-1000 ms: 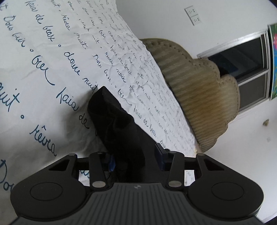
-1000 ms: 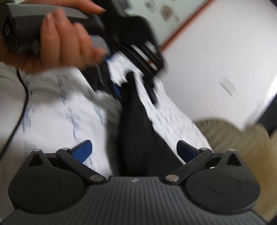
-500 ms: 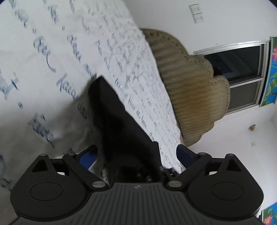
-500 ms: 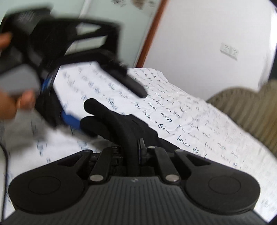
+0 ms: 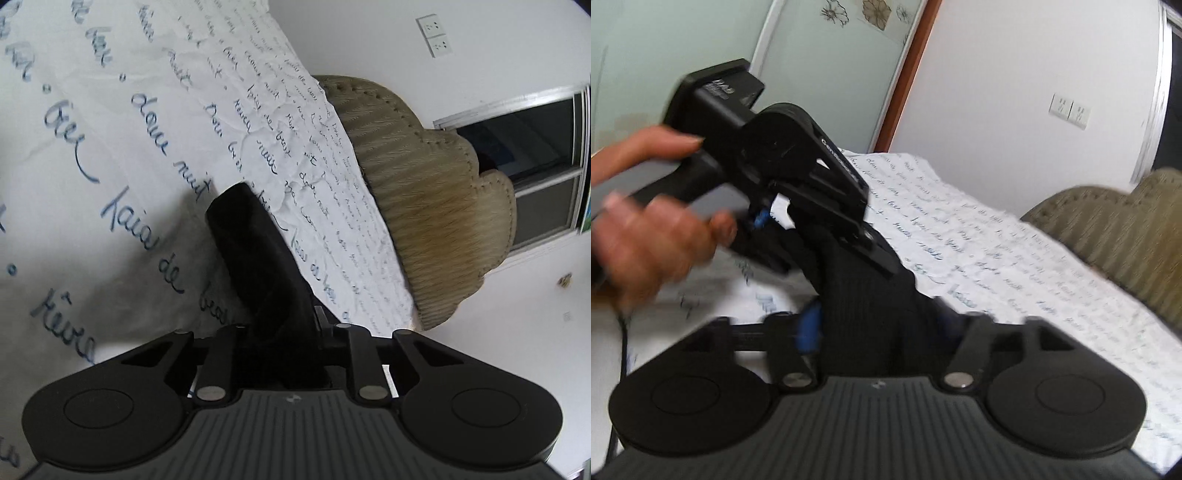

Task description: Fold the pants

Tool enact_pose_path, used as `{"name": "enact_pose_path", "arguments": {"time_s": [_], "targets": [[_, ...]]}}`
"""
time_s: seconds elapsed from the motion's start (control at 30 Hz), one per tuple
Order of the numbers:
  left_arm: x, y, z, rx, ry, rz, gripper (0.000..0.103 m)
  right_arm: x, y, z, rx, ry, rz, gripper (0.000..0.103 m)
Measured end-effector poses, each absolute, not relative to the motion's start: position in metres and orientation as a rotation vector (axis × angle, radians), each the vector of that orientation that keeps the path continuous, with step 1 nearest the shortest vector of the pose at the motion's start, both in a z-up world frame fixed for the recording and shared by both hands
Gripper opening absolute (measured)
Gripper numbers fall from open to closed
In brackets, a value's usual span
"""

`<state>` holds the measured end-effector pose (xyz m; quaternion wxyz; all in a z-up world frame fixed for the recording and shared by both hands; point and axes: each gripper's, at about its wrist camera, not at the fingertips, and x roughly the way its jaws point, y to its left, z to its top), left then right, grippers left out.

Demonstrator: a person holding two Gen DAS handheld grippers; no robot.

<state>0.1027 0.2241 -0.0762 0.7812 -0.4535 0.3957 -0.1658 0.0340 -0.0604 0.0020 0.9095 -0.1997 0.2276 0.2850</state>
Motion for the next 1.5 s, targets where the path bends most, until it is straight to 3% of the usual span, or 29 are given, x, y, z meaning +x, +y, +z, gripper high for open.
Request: {"name": "enact_pose_path", "arguments": {"time_s": [0.3, 0.57, 0.63, 0.7, 0.77, 1.1, 1.23, 1.37, 1.5], "targets": [[0.096, 0.203, -0.056, -0.815, 0.829, -0.307, 0.019, -0.013, -0.097, -0.031, -0.561, 0.553, 0.442, 0.073], [0.088, 0.19, -0.032, -0.747, 0.792, -0.301, 0.019, -0.032, -0.072, -0.043, -0.676, 0.46, 0.451, 0.072], [0.087, 0.186, -0.026, -0.739, 0.78, -0.303, 0.019, -0.029, -0.069, -0.049, -0.717, 0.444, 0.409, 0.061], [0.086, 0.182, -0.02, -0.718, 0.768, -0.306, 0.018, -0.022, -0.07, -0.052, -0.712, 0.474, 0.381, 0.014], [0.085, 0.177, -0.014, -0.7, 0.76, -0.311, 0.018, -0.018, -0.075, -0.051, -0.671, 0.505, 0.395, 0.009], [0.081, 0.144, 0.025, -0.611, 0.674, -0.315, 0.018, -0.011, -0.114, -0.02, -0.38, 0.502, 0.419, 0.008], [0.077, 0.127, 0.033, -0.565, 0.658, -0.321, 0.018, -0.01, -0.137, -0.01, -0.217, 0.548, 0.547, 0.026], [0.072, 0.119, 0.034, -0.531, 0.652, -0.309, 0.018, 0.001, -0.195, 0.015, -0.023, 0.505, 0.529, 0.026], [0.07, 0.113, 0.038, -0.527, 0.647, -0.322, 0.018, 0.064, -0.229, 0.009, -0.073, 0.593, 0.363, 0.023]]}}
